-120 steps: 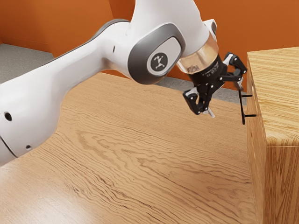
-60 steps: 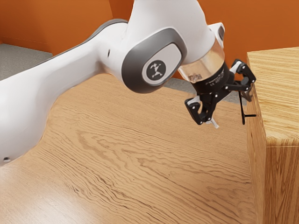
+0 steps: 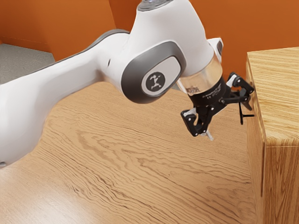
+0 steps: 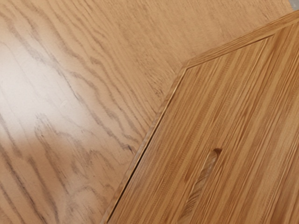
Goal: Pull the drawer handle with one arm to open the drawer
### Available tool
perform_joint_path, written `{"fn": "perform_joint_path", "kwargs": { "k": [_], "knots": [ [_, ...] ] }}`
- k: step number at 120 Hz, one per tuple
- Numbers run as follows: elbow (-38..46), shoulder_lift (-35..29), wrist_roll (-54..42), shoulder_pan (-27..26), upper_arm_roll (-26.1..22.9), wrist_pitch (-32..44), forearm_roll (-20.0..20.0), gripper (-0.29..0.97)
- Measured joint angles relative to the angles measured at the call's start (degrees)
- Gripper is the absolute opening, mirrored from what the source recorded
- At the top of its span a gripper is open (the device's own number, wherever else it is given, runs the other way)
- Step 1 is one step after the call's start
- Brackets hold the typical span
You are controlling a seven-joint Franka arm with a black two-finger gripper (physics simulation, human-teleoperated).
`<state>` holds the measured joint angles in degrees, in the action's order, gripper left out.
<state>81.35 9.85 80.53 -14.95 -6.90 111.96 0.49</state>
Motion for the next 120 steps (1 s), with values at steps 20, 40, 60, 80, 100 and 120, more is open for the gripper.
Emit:
{"fn": "perform_joint_path", "kwargs": {
  "k": [20,40,60,80,100,120],
  "knots": [
    [1.7,-1.4,0.0,0.4,0.1,0.1,-0.2,0.67],
    [3.8,-3.5,0.1,1.1,0.2,0.1,-0.3,0.67],
    [5.1,-4.3,0.1,1.2,0.5,0.1,-0.2,0.67],
    [6.9,-5.9,0.2,1.7,0.7,0.2,-0.2,0.67],
    [8.7,-7.5,0.2,2.4,0.8,0.2,0.0,0.67],
    [9.9,-8.8,0.3,2.9,0.9,0.1,0.1,0.68]
  ]
}}
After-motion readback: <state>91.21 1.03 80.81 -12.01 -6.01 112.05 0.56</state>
